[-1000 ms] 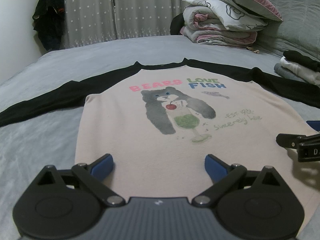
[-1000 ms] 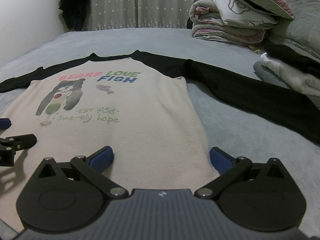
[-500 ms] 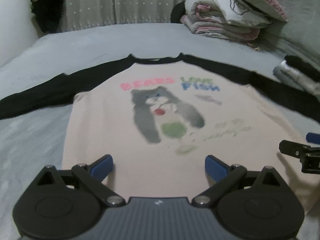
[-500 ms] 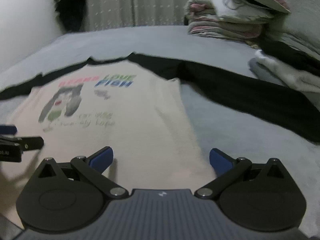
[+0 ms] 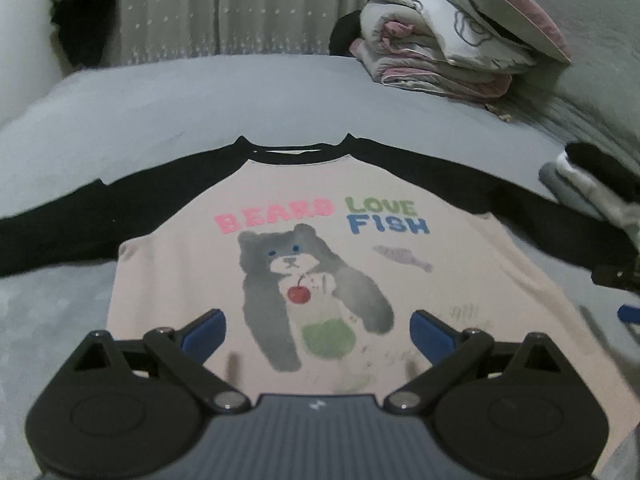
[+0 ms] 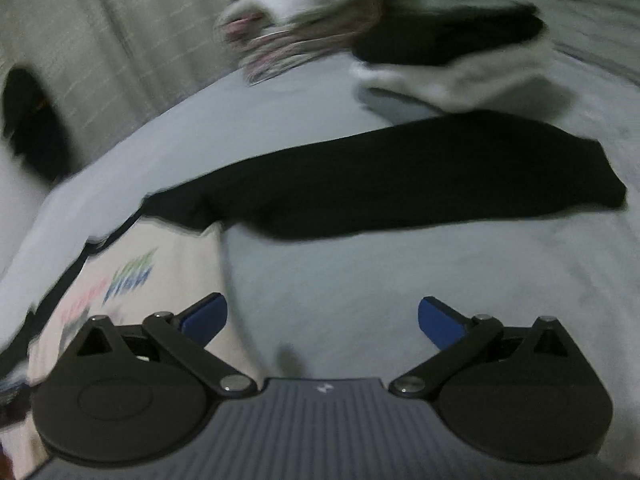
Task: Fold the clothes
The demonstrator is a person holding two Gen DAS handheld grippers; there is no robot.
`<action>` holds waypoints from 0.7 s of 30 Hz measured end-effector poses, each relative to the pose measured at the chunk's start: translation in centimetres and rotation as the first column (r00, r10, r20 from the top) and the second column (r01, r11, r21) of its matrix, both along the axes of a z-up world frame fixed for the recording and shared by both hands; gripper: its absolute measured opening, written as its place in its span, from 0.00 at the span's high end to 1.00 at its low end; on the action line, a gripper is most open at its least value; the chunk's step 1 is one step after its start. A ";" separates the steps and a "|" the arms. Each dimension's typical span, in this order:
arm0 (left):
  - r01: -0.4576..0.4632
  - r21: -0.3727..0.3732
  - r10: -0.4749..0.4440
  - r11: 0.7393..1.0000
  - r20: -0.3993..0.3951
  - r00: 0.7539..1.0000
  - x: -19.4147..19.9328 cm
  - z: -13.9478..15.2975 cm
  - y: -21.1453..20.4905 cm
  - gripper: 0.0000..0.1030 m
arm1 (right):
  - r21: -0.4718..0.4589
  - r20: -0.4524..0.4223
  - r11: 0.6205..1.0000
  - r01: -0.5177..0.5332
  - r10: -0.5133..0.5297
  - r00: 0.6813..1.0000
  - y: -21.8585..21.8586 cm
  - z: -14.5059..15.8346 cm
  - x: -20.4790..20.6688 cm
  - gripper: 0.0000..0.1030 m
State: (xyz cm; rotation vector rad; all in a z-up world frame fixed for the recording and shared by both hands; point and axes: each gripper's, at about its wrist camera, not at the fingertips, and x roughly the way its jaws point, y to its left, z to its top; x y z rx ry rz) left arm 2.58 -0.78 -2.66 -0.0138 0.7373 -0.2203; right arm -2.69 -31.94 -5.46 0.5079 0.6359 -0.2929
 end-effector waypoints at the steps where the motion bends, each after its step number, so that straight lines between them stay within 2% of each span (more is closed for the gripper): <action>1: 0.000 -0.011 0.000 1.000 -0.001 1.000 0.2 0.1 0.0 0.04 | 0.007 0.006 1.000 0.024 -0.024 1.000 -0.5 -0.1 0.2 0.02; 8: 0.000 -0.015 0.000 1.000 -0.013 1.000 0.8 0.1 0.0 0.04 | -0.004 0.053 0.986 0.166 -0.166 0.985 -2.3 -0.9 1.9 0.03; 12: -0.017 -0.046 0.016 0.999 -0.029 0.999 1.1 0.1 0.7 0.04 | -0.030 0.081 0.972 0.234 -0.231 0.970 -2.7 -1.4 3.0 0.03; 15: -0.018 -0.059 0.016 0.998 -0.042 0.999 1.4 0.1 1.0 0.04 | -0.020 0.070 0.965 0.263 -0.261 0.963 -3.3 -1.3 4.0 0.03; 18: -0.019 -0.062 0.015 0.998 -0.063 0.998 1.6 -0.1 1.2 0.04 | 0.034 0.022 0.967 0.253 -0.254 0.967 -4.5 -0.5 4.4 0.03; 21: -0.017 -0.072 0.012 0.997 -0.074 0.997 1.8 -0.1 1.4 0.04 | 0.170 0.000 0.949 0.265 -0.269 0.963 -6.4 -0.1 3.7 0.06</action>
